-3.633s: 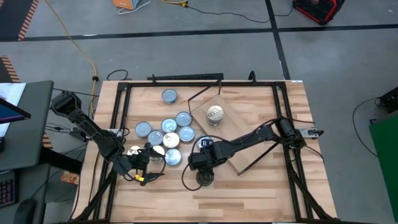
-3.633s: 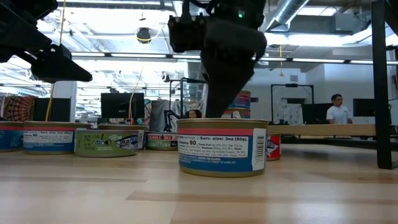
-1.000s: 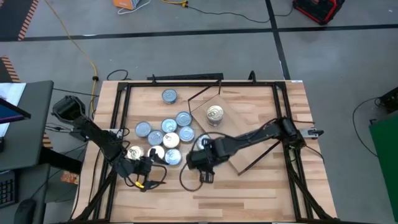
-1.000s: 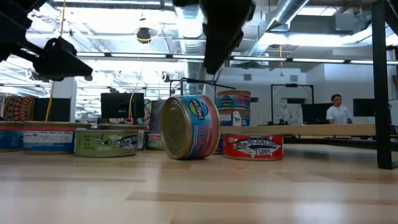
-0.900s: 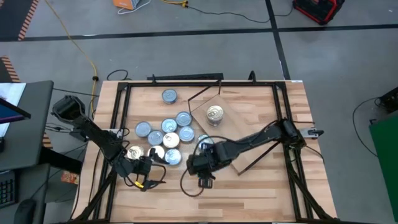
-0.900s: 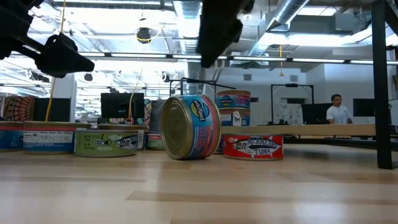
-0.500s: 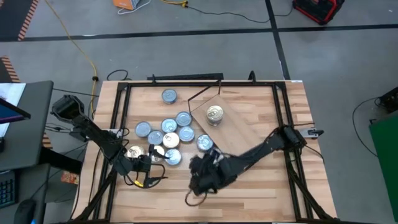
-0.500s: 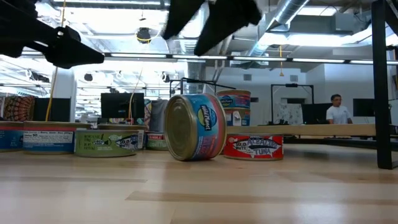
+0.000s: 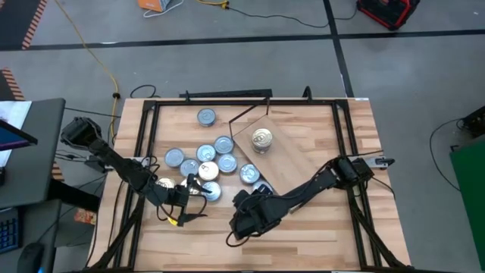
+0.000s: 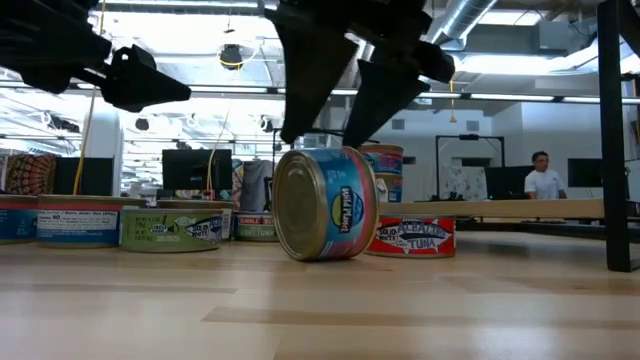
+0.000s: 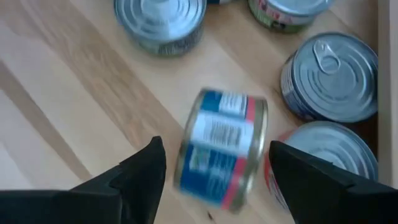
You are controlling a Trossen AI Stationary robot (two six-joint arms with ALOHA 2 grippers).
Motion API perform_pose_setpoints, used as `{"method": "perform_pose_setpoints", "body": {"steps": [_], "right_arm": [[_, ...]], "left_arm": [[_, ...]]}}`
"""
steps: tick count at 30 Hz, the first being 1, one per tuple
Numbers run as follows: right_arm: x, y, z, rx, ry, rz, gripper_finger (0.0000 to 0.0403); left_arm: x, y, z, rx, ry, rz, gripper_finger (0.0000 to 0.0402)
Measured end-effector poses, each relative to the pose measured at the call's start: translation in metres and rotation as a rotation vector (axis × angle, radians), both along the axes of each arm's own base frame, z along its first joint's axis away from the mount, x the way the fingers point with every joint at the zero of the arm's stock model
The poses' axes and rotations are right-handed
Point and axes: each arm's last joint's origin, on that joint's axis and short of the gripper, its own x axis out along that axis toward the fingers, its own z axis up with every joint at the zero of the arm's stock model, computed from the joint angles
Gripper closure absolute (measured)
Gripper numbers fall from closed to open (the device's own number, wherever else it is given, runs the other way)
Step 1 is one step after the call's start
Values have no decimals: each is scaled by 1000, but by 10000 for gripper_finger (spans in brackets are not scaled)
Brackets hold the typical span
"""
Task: Stack canned seafood by type on shelf
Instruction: Stack the blue tuna can on top of the blue tuna can on the shelf
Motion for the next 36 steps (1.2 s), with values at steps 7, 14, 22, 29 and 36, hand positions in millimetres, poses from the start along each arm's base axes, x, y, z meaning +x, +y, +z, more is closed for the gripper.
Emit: {"method": "perform_pose_setpoints", "body": {"steps": [7, 14, 22, 29, 36], "right_arm": [[-2, 3, 0, 22, -4, -30, 93], [-2, 7, -9, 36, 24, -25, 93], [1, 6, -24, 43, 79, -2, 93], [1, 6, -26, 18, 161, 145, 120], [0, 11, -25, -68, 231, 375, 191]], "left_arm": [[1, 1, 0, -9, 4, -9, 24], [0, 0, 0, -28, 9, -22, 24], [0, 0, 0, -21, 10, -24, 24], [0, 0, 0, -18, 9, -24, 24], [0, 0, 0, -14, 9, -25, 24]]}}
